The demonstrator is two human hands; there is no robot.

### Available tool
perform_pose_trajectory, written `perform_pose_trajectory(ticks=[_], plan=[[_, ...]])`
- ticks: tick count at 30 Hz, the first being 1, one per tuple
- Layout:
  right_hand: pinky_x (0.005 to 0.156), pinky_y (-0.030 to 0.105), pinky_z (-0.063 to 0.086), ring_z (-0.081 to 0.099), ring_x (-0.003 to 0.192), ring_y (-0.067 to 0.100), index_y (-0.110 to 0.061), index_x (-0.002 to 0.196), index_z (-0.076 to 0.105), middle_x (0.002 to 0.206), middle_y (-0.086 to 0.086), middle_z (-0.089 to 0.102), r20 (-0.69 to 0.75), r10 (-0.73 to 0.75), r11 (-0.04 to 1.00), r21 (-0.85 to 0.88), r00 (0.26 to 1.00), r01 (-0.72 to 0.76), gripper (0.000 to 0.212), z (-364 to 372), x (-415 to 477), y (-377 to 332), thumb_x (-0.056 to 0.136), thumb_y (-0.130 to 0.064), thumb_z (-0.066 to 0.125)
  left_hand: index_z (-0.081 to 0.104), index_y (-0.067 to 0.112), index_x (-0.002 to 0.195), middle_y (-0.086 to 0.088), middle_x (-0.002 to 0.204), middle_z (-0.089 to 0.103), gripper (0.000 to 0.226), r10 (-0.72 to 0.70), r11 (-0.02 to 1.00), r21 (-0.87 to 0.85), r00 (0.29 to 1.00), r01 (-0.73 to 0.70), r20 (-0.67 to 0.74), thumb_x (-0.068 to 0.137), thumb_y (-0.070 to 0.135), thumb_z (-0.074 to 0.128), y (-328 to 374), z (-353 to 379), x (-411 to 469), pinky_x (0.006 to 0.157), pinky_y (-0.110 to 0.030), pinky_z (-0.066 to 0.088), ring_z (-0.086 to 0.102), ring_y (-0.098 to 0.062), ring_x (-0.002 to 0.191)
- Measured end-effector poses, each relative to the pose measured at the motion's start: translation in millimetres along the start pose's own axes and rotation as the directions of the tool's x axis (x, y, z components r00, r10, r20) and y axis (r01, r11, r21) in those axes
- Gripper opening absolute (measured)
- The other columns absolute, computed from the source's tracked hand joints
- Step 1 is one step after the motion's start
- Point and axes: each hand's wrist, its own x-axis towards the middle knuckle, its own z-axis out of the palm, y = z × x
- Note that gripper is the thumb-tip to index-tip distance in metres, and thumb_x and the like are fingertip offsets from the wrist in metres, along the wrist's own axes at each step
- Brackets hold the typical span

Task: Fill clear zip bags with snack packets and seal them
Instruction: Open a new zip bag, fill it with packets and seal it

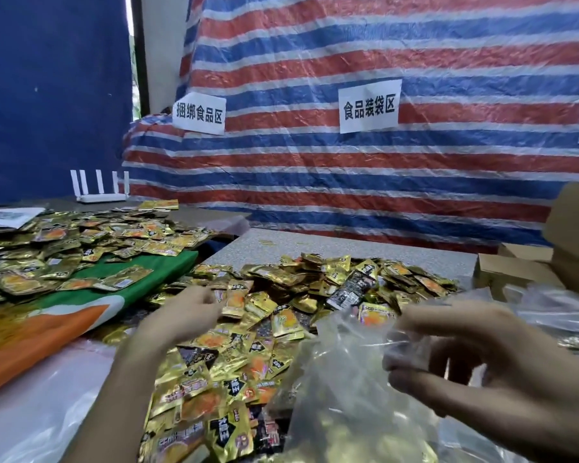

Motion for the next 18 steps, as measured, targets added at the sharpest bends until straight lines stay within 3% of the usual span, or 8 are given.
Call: perform_pose_trajectory(ticks=[1, 4, 6, 8, 10, 13, 15, 18], plan=[[0.041, 0.035, 0.05, 0.064, 0.05, 0.015, -0.029, 0.089, 0.069, 0.074, 0.001, 0.068, -0.011, 0.016, 1.0, -0.003, 1.0, -0.016, 0.018, -2, -2, -1, 0.083, -0.046, 0.067, 0.059, 0.007, 0.098, -0.01, 0.093, 0.063, 0.015, -0.071, 0.986, 0.142, 0.99, 0.089, -0.123, 0.095, 0.017, 0.049, -11, 9, 12, 0.079, -0.038, 0.052, 0.06, -0.025, 0.083], [0.041, 0.034, 0.051, 0.064, 0.052, 0.015, -0.034, 0.088, 0.069, 0.073, -0.001, 0.068, 0.001, 0.035, 0.999, 0.001, 0.999, -0.035, 0.011, -4, -8, 0, 0.082, -0.043, 0.067, 0.056, 0.01, 0.107, -0.016, 0.109, 0.062, 0.02, -0.208, 0.957, 0.153, 0.95, 0.247, -0.234, 0.088, 0.012, 0.05, -27, 39, 44, 0.093, -0.048, 0.051, 0.06, -0.033, 0.103], [0.043, 0.032, 0.051, 0.066, 0.057, 0.012, -0.035, 0.088, 0.069, 0.075, -0.006, 0.068, 0.017, 0.056, 0.998, -0.033, 0.998, -0.055, 0.009, -2, -9, 2, 0.08, -0.038, 0.065, 0.052, 0.012, 0.123, -0.014, 0.126, 0.057, 0.037, -0.183, 0.954, 0.198, 0.959, 0.227, -0.219, 0.086, 0.01, 0.054, -28, 60, 63, 0.096, -0.048, 0.05, 0.056, -0.033, 0.113], [0.044, 0.033, 0.052, 0.067, 0.062, 0.013, -0.038, 0.086, 0.069, 0.082, -0.008, 0.069, 0.024, 0.066, 0.997, -0.052, 0.998, -0.064, 0.017, 0, -8, 6, 0.074, -0.032, 0.059, 0.038, 0.019, 0.144, -0.011, 0.146, 0.043, 0.062, -0.119, 0.949, 0.27, 0.976, 0.166, -0.181, 0.086, 0.01, 0.058, -31, 79, 79, 0.105, -0.048, 0.043, 0.045, -0.032, 0.13], [0.046, 0.035, 0.054, 0.068, 0.065, 0.012, -0.04, 0.083, 0.069, 0.089, -0.012, 0.068, 0.037, 0.053, 0.996, -0.067, 0.998, -0.05, 0.022, 5, -5, 12, 0.071, -0.027, 0.055, 0.024, 0.031, 0.153, -0.011, 0.155, 0.03, 0.075, -0.072, 0.938, 0.322, 0.981, 0.127, -0.179, 0.09, 0.016, 0.061, -34, 88, 91, 0.111, -0.051, 0.034, 0.033, -0.032, 0.141], [0.046, 0.032, 0.054, 0.067, 0.063, 0.008, -0.044, 0.08, 0.066, 0.089, -0.017, 0.065, -0.021, 0.009, 0.994, -0.108, 1.0, -0.012, 0.023, 15, -3, 23, 0.067, -0.028, 0.057, 0.015, 0.044, 0.153, -0.017, 0.16, 0.02, 0.067, -0.047, 0.917, 0.384, 0.987, 0.103, -0.152, 0.098, 0.031, 0.051, -38, 95, 105, 0.113, -0.055, 0.029, 0.026, -0.037, 0.145], [0.045, 0.024, 0.054, 0.066, 0.062, 0.006, -0.043, 0.082, 0.065, 0.086, -0.019, 0.064, -0.019, -0.015, 0.993, -0.118, 1.0, 0.013, 0.023, 16, -2, 25, 0.066, -0.029, 0.058, 0.013, 0.048, 0.153, -0.022, 0.161, 0.012, 0.06, -0.04, 0.874, 0.479, 0.995, 0.08, -0.093, 0.102, 0.03, 0.04, -36, 101, 111, 0.115, -0.056, 0.023, 0.023, -0.041, 0.146], [0.047, 0.024, 0.053, 0.066, 0.067, 0.006, -0.04, 0.084, 0.065, 0.086, -0.017, 0.064, 0.003, -0.031, 0.994, -0.106, 1.0, 0.031, 0.022, 13, -1, 22, 0.067, -0.027, 0.056, 0.027, 0.043, 0.151, -0.025, 0.157, 0.02, 0.055, -0.013, 0.833, 0.549, 0.995, 0.064, -0.097, 0.101, 0.021, 0.04, -32, 107, 111, 0.114, -0.051, 0.027, 0.032, -0.042, 0.14]])
